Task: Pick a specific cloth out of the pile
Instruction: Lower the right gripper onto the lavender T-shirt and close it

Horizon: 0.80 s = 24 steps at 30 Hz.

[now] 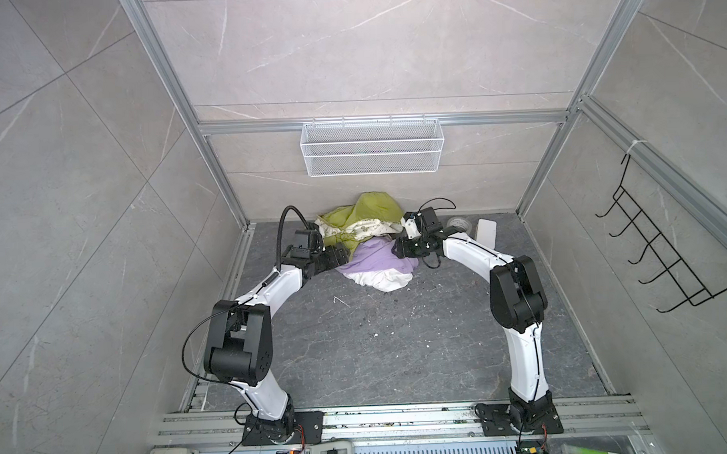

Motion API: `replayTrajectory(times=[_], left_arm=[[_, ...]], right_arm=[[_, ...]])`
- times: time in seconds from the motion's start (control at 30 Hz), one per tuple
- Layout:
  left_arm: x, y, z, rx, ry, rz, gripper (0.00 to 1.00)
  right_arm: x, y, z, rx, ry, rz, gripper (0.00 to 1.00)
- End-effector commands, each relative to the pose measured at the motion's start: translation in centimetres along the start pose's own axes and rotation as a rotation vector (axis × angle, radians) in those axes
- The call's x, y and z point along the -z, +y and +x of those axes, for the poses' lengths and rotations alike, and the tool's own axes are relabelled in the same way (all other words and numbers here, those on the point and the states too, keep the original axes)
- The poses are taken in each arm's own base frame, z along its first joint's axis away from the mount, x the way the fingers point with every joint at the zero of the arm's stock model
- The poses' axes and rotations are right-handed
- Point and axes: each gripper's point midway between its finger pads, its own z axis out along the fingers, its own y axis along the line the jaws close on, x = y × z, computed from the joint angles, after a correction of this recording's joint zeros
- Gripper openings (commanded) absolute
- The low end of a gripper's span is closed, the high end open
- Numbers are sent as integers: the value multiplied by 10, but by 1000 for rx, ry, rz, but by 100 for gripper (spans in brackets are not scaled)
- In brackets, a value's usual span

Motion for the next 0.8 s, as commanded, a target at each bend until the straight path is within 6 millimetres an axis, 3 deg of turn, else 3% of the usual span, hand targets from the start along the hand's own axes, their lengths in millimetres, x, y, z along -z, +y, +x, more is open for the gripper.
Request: replayTrajectory(times=[0.0, 0.23, 0.63, 0.77], left_arm=[[1, -13, -8, -6, -14, 44, 94], [-2, -13, -4, -7, -2, 43, 95], [-3, -18, -3, -11, 5, 51, 95], [-2, -17, -2, -12, 6, 50, 94]], right_arm=[[-8, 1, 0, 8, 11, 14, 56], [-15, 3, -1, 2, 17, -2, 47], [-10, 9, -9, -2, -3, -25, 36], [-8, 11, -12, -2, -14, -29, 28]])
